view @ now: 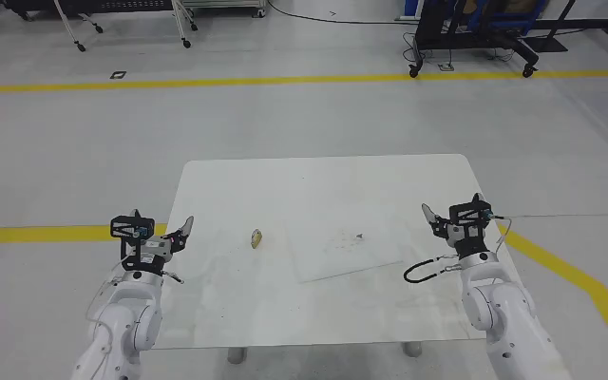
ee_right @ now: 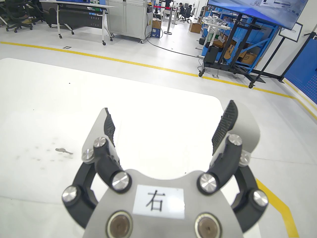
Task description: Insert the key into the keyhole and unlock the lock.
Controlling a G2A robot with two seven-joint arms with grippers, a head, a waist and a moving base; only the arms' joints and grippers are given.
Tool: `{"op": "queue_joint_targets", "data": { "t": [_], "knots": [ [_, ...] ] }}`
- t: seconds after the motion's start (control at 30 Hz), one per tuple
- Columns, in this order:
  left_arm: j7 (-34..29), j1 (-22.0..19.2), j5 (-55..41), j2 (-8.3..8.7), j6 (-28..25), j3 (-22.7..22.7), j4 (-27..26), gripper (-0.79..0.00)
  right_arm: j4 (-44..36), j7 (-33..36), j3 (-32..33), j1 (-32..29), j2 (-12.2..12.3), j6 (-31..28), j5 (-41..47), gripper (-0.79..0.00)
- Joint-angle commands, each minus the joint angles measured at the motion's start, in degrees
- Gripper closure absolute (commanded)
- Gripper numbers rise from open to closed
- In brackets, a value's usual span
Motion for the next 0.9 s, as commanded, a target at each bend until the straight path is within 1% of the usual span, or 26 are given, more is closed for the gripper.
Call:
{"op": "queue_joint_targets", "data": {
  "t": [0.0,0.17,0.23,0.3,0.33,0.4,0.47,0.57,0.67,0.87],
  "knots": [
    [0.00,0.00,0.00,0.00,0.00,0.00,0.00,-0.785,0.00,0.00,0.00,0.00,0.00,0.00,0.00,-0.784],
    [0.00,0.00,0.00,0.00,0.00,0.00,0.00,-0.785,0.09,0.07,-0.10,-0.02,-0.01,-0.17,0.04,-0.785],
    [0.00,0.00,0.00,0.00,0.00,0.00,0.00,-0.785,0.30,0.84,-1.45,0.56,-0.01,-2.44,-1.04,-0.785],
    [0.00,0.00,0.00,0.00,0.00,0.00,0.00,-0.785,1.03,3.45,-2.92,1.96,0.04,-2.54,-5.31,-0.785],
    [0.00,0.00,0.00,0.00,0.00,0.00,0.00,-0.785,1.31,4.22,-4.07,2.67,-0.06,-2.65,-5.96,-0.785],
    [0.00,0.00,0.00,0.00,0.00,0.00,0.00,-0.785,2.31,6.18,-5.93,4.21,-0.18,-4.88,-5.90,-0.785],
    [0.00,0.00,0.00,0.00,0.00,0.00,0.00,-0.785,3.43,8.47,-7.67,5.83,-0.26,-8.33,-5.14,-0.785],
    [0.00,0.00,0.00,0.00,0.00,0.00,0.00,-0.785,5.23,11.51,-9.99,8.18,-0.33,-15.03,-2.39,-0.785],
    [0.00,0.00,0.00,0.00,0.00,0.00,0.00,-0.785,7.93,16.15,-11.85,10.77,-0.32,-20.66,-0.73,-0.785],
    [0.00,0.00,0.00,0.00,0.00,0.00,0.00,-0.785,13.31,22.97,-12.23,15.45,-0.02,-30.93,5.97,-0.785]
  ]
}}
